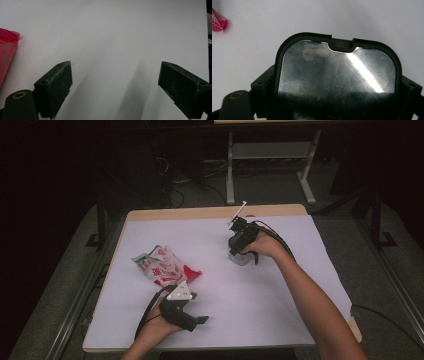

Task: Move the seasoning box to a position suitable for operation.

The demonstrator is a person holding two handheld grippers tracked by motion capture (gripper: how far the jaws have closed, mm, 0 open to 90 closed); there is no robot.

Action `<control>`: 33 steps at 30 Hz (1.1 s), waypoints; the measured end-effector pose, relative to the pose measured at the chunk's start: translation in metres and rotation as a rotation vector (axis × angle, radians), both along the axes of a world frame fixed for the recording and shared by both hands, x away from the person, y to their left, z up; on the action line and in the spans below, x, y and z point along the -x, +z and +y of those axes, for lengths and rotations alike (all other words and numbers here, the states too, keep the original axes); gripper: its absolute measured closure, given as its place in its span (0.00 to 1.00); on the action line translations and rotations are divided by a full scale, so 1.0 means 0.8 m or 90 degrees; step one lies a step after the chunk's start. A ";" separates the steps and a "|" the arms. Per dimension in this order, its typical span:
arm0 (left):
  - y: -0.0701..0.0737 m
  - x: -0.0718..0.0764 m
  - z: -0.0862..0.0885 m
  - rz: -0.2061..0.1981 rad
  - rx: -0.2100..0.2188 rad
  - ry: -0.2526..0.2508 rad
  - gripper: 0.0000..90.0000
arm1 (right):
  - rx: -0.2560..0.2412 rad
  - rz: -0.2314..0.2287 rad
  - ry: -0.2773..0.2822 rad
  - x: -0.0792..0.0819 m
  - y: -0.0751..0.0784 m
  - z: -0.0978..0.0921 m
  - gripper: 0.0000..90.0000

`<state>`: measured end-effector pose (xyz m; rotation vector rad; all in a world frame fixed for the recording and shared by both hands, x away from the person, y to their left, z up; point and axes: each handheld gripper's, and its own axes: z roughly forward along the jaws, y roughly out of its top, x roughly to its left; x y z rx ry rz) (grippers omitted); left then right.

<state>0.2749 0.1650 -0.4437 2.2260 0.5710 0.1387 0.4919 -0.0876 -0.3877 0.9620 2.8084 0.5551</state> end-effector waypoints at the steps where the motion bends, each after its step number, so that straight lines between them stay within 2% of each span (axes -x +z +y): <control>1: 0.000 0.000 0.000 0.000 0.001 0.000 0.13 | 0.000 0.001 -0.001 0.000 0.000 0.000 0.16; 11: -0.001 0.001 -0.001 0.005 0.001 0.000 0.13 | -0.002 0.008 -0.004 0.000 0.002 -0.002 0.17; 17: -0.001 0.000 -0.001 -0.001 -0.002 -0.005 0.13 | -0.011 0.011 -0.003 0.007 0.013 -0.007 0.17; 27: -0.001 0.001 -0.003 0.002 -0.005 -0.009 0.13 | 0.003 0.004 0.007 0.035 0.037 -0.018 0.17; 33: -0.001 0.001 -0.002 0.003 -0.009 -0.009 0.13 | -0.017 -0.004 0.012 0.055 0.046 -0.025 0.17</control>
